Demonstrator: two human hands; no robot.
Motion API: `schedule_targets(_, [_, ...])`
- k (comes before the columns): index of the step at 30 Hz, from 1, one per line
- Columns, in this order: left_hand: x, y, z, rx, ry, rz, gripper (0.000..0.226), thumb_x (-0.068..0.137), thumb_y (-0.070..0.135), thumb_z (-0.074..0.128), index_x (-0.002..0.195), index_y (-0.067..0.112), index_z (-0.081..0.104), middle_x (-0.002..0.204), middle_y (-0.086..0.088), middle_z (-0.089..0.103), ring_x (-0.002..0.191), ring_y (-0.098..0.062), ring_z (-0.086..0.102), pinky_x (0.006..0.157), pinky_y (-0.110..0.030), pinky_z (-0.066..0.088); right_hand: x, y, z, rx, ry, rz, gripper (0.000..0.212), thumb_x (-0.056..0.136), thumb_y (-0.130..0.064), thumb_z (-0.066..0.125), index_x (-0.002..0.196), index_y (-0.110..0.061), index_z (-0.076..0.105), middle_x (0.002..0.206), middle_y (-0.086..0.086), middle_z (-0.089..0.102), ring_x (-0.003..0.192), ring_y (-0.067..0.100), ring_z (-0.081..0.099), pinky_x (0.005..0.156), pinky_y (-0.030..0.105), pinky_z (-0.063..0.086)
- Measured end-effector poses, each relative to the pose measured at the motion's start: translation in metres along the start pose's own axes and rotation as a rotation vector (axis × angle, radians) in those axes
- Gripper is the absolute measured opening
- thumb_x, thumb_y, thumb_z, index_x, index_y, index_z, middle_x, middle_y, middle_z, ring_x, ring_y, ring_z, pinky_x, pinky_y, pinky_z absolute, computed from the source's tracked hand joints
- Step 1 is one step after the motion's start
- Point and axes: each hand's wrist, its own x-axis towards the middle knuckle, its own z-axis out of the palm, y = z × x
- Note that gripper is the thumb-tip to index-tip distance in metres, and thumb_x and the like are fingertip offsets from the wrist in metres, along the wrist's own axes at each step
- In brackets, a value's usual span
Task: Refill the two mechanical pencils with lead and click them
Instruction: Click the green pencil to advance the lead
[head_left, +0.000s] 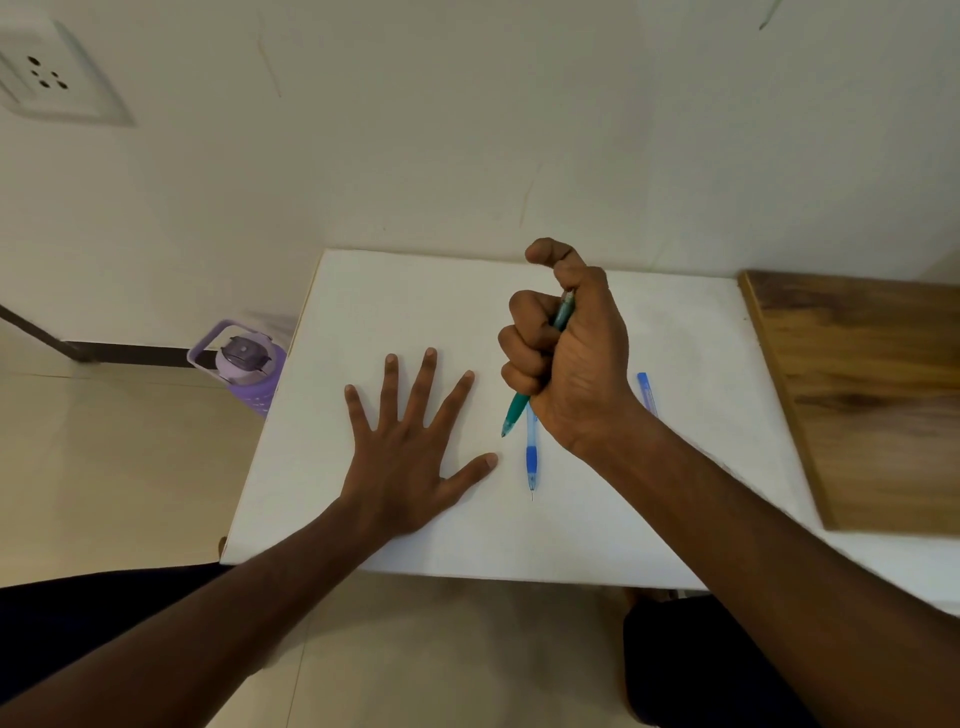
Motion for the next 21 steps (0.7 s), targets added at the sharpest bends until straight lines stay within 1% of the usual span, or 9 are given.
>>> schedule_targets(4, [0.0002,0.0002,0.0001,0.0,-0.003,-0.001,0.099,0.089,0.095,0.02,0.169,0.042,-0.005,0.18,0.0,-0.016,0.165,-0.041,-0.011,0.121,-0.081,0.001,0.0015,0.0003,0.0006,-0.076,0.031,-0.004,0.031,0.11,-0.02,0.029,0.099,-0.02,0.057,0.05,-0.005,0.033,0.037,0.008,0.025,0.042,0.016,0.024])
schedule_targets(8, [0.0001,0.0001,-0.0004,-0.002,-0.004,-0.003,0.099,0.09,0.095,0.021,0.169,0.042,-0.006,0.179,0.0,-0.016,0.164,-0.041,-0.012,0.121,-0.081,0.001,-0.0005,0.0011,0.0002,-0.009,-0.044,0.006,0.031,0.11,-0.025,0.029,0.104,-0.018,0.059,0.05,-0.006,0.034,0.038,0.006,0.026,0.042,0.015,0.026])
schedule_targets(12, [0.0004,0.0007,-0.001,0.006,-0.008,-0.001,0.099,0.09,0.095,0.02,0.169,0.042,-0.006,0.179,0.0,-0.016,0.164,-0.041,-0.012,0.122,-0.081,0.001,0.0012,0.0,-0.0006,0.001,0.003,-0.026,0.03,0.108,-0.018,0.029,0.099,-0.017,0.058,0.053,-0.003,0.029,0.039,0.008,0.023,0.043,0.016,0.022])
schedule_targets(15, [0.0009,0.0005,-0.0012,0.002,-0.011,-0.004,0.099,0.089,0.095,0.019,0.169,0.042,-0.007,0.179,0.0,-0.018,0.164,-0.039,-0.014,0.122,-0.08,-0.001,0.0016,-0.0002,-0.0021,0.05,-0.001,-0.024,0.027,0.109,-0.021,0.031,0.101,-0.018,0.057,0.053,-0.004,0.028,0.041,0.009,0.019,0.043,0.016,0.02])
schedule_targets(17, [0.0012,0.0008,-0.0014,0.002,-0.012,-0.004,0.099,0.089,0.096,0.018,0.169,0.042,-0.008,0.179,0.001,-0.019,0.164,-0.039,-0.015,0.122,-0.08,-0.002,0.0019,-0.0002,-0.0032,0.071,0.009,-0.009,0.028,0.109,-0.022,0.032,0.1,-0.018,0.058,0.052,-0.004,0.029,0.04,0.008,0.02,0.043,0.016,0.021])
schedule_targets(21, [0.0015,0.0004,-0.0008,0.0,-0.012,-0.001,0.1,0.089,0.095,0.02,0.169,0.042,-0.006,0.179,0.0,-0.017,0.165,-0.04,-0.012,0.122,-0.08,0.0,0.003,-0.0002,-0.0046,0.086,0.015,-0.019,0.03,0.108,-0.016,0.029,0.099,-0.018,0.057,0.051,-0.005,0.033,0.038,0.007,0.025,0.042,0.014,0.024])
